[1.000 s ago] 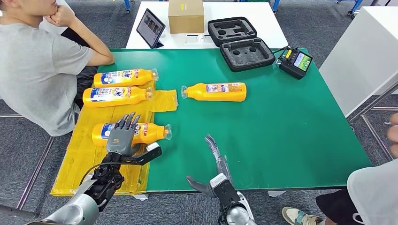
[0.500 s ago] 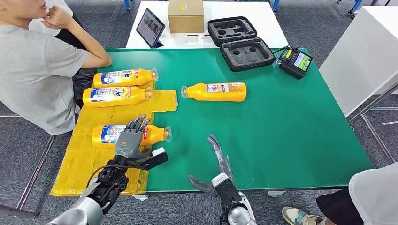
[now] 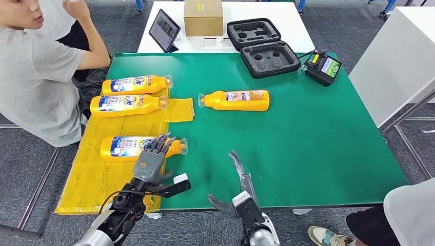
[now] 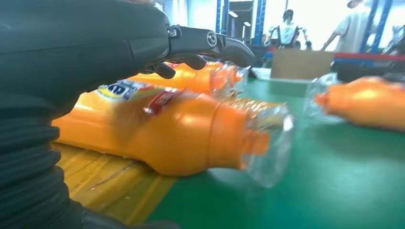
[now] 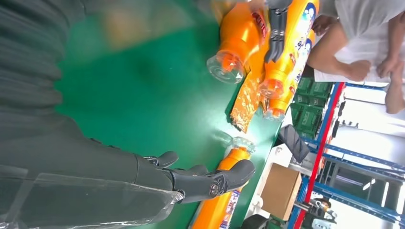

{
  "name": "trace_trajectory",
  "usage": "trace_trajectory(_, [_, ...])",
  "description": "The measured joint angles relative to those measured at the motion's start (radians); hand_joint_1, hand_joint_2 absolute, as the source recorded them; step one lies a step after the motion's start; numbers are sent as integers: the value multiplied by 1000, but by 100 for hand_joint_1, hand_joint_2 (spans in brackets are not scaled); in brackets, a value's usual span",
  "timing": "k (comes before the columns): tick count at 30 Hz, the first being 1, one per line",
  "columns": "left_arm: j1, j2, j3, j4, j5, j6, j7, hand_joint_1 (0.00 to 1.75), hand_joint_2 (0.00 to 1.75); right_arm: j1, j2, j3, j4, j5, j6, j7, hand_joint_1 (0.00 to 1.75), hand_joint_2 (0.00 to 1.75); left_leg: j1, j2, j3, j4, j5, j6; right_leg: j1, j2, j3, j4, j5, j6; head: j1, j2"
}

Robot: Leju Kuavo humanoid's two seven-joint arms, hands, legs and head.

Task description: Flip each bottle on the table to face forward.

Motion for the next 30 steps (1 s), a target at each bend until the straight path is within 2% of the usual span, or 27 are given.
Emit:
trace_trajectory(5, [62,14,-73,-139,146,-3,-26,0,175,23,-1,0,-31,-17,-35,0,0,175,0,0,-1,0,0,0,0,0,-1,0,0,0,0,0])
trace_trajectory(10, [96,24,-117,-222,197,-1,-39,0,175,37,-2,0,-61,-28,-43,0,0,175,0,0,-1,0,0,0,0,0,-1,0,0,0,0,0])
trace_trajectory(15, [146,36,-147,-310,358,28,-85,0,175,79,-3,-2,-151,-88,-8,0,0,175,0,0,-1,0,0,0,0,0,-1,0,0,0,0,0])
trace_trajectory(20, [189,47,-182,-391,453,40,-109,0,175,105,-6,-1,-226,-79,42,0,0,175,0,0,-1,0,0,0,0,0,-1,0,0,0,0,0])
trace_trajectory(24, [219,51,-207,-448,546,28,-138,0,175,116,-8,2,-260,-76,38,0,0,175,0,0,-1,0,-1,0,0,0,-1,0,0,0,0,0])
trace_trajectory(28, [234,54,-223,-480,563,23,-146,0,175,123,-9,6,-278,-77,36,0,0,175,0,0,-1,0,0,0,0,0,-1,0,0,0,0,0])
trace_trajectory(30, [238,55,-228,-489,565,22,-147,0,175,125,-9,6,-283,-77,35,0,0,87,0,0,0,0,0,0,0,0,-1,0,0,0,0,0])
